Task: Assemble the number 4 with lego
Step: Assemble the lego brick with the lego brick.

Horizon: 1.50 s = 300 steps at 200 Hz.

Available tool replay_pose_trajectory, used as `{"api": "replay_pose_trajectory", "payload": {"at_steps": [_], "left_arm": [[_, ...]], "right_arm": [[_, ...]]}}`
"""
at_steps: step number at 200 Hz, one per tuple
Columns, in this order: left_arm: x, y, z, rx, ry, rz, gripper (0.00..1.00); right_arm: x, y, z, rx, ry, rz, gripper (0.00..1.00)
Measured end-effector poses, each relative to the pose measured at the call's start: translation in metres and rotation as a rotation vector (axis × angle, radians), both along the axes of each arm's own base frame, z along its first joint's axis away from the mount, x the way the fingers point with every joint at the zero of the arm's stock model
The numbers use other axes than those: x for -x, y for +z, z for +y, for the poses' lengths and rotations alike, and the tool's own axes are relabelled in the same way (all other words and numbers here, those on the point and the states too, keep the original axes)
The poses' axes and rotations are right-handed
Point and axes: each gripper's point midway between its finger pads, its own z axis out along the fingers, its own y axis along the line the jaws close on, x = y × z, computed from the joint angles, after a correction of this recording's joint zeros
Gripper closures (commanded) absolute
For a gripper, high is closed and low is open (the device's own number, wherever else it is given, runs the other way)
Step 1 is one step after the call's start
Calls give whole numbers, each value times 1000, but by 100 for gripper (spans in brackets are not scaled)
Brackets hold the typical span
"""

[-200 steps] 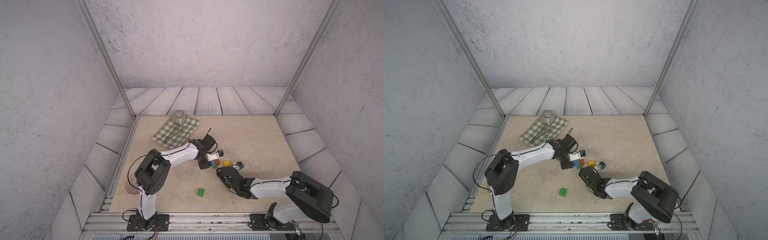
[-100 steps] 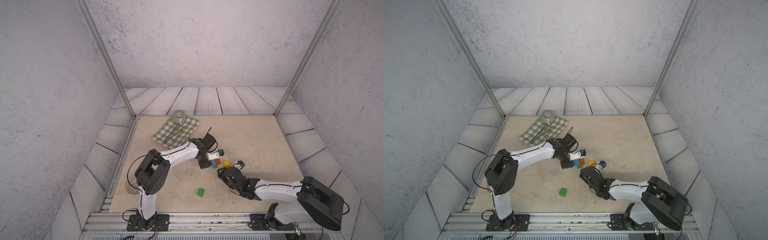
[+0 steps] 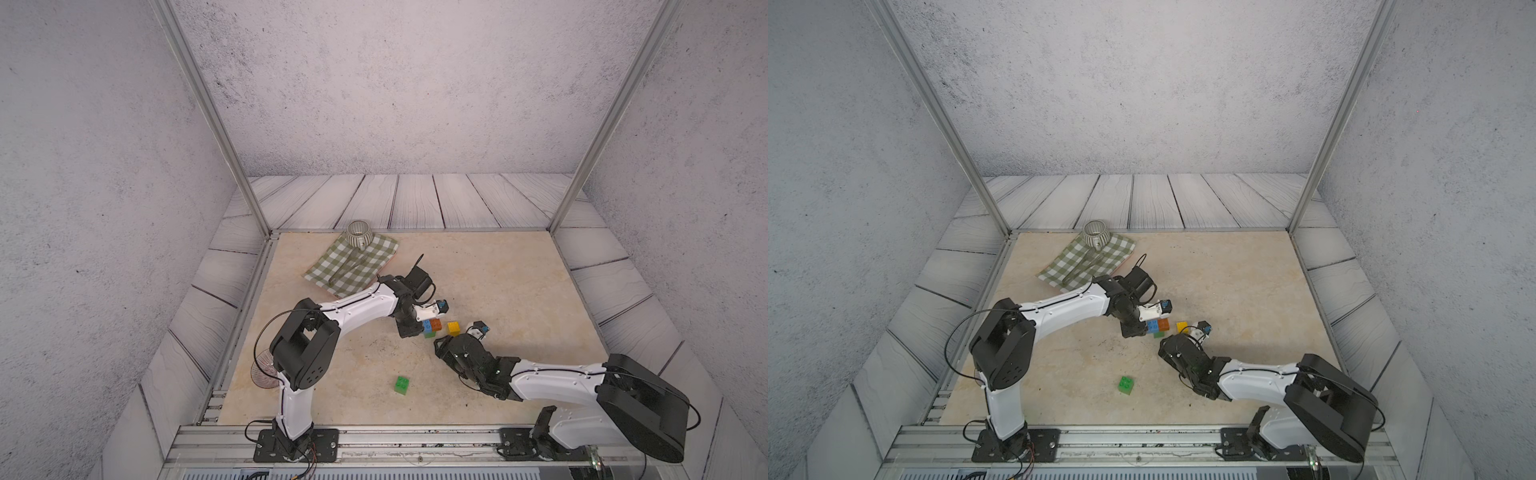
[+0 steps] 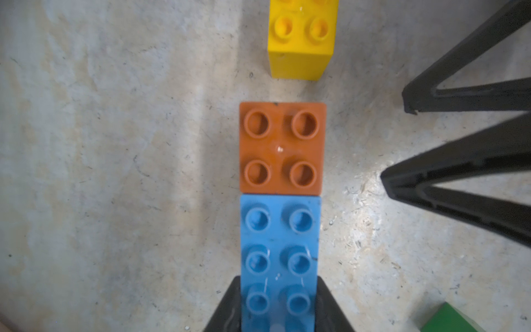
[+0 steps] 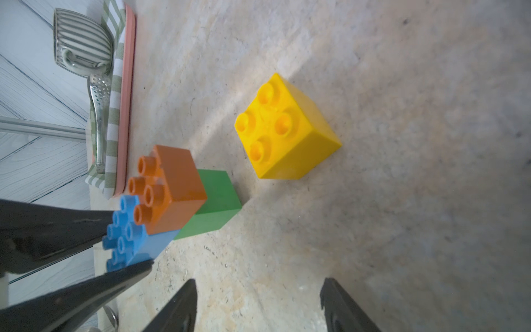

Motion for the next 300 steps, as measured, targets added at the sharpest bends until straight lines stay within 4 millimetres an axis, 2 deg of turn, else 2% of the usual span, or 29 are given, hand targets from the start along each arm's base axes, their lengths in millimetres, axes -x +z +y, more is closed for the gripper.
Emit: {"api": "replay_pose_trajectory", "payload": {"at_steps": [75, 164, 203, 258, 300], "left_arm": [[5, -5, 2, -14, -22, 23, 63], [6, -6, 2, -18, -26, 26, 47], [5, -4, 2, -16, -24, 17, 40], [-2, 25, 2, 25, -8, -56, 36], [-13, 59, 7, 83, 66, -173, 34]], "right_arm": [[1, 0, 0, 4, 11, -2, 29], [1, 1, 0, 11, 21, -4, 27], [2, 13, -1, 10, 36, -25, 26], [3, 38, -2, 12, 58, -53, 24], [3, 68, -18, 87, 68, -36, 23]]}}
